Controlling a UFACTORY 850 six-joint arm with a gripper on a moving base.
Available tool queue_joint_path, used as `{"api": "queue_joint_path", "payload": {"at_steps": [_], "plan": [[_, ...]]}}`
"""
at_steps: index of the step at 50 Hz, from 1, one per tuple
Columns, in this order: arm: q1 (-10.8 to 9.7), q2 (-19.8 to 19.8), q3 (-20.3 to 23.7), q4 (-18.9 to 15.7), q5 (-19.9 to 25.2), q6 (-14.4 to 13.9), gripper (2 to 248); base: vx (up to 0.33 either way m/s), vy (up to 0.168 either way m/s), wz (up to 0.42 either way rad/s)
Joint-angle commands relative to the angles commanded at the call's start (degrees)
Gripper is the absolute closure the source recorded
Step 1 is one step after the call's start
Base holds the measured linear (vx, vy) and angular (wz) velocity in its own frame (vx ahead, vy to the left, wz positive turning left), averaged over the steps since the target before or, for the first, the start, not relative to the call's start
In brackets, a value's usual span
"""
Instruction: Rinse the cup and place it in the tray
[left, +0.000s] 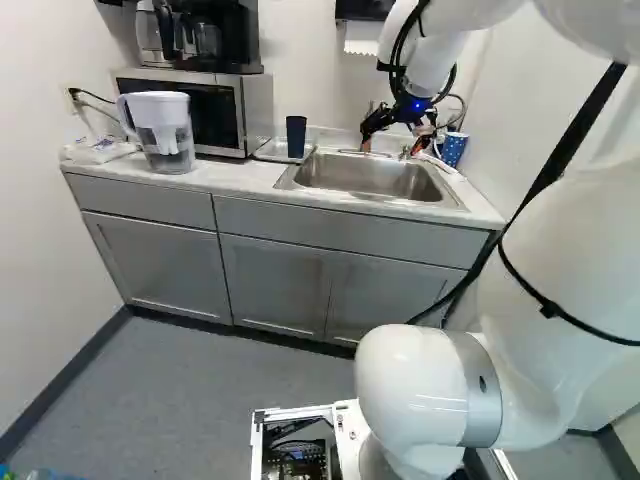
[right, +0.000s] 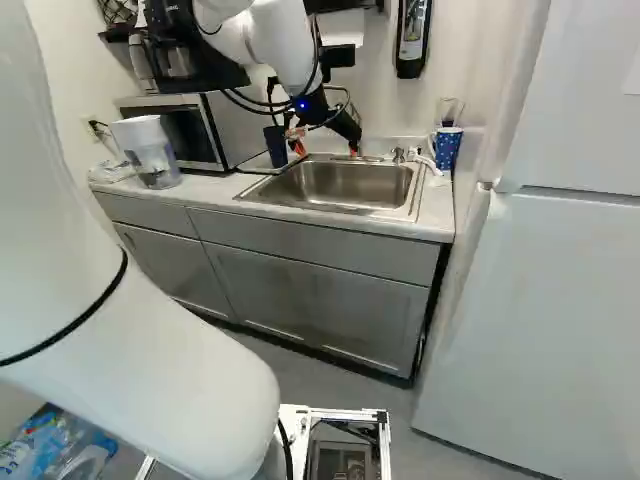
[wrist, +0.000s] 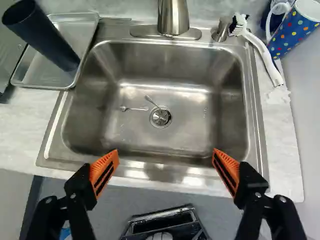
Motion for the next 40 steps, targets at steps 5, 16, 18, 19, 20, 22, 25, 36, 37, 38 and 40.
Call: {"api": "queue_joint_path", "payload": {"at_steps": [5, 16, 18, 19, 20, 22, 25, 36, 37, 38, 40], "plan": [[0.0, 0.0, 0.0, 0.0, 0.0, 0.0, 3, -0.121, 0.028, -0.003], [0.0, 0.0, 0.0, 0.0, 0.0, 0.0, 3, -0.125, 0.031, -0.002], [0.0, 0.0, 0.0, 0.0, 0.0, 0.0, 3, -0.13, 0.034, 0.0], [0.0, 0.0, 0.0, 0.0, 0.0, 0.0, 3, -0.138, 0.034, 0.001], [0.0, 0.0, 0.0, 0.0, 0.0, 0.0, 3, -0.123, 0.033, 0.0], [0.0, 0.0, 0.0, 0.0, 0.0, 0.0, 3, -0.132, 0.032, 0.0], [0.0, 0.0, 0.0, 0.0, 0.0, 0.0, 3, -0.12, 0.027, -0.001], [0.0, 0.0, 0.0, 0.0, 0.0, 0.0, 3, -0.127, 0.025, -0.003], [0.0, 0.0, 0.0, 0.0, 0.0, 0.0, 3, -0.122, 0.031, 0.0], [0.0, 0.0, 0.0, 0.0, 0.0, 0.0, 3, -0.133, 0.029, 0.002], [0.0, 0.0, 0.0, 0.0, 0.0, 0.0, 3, -0.149, 0.031, 0.004]]}}
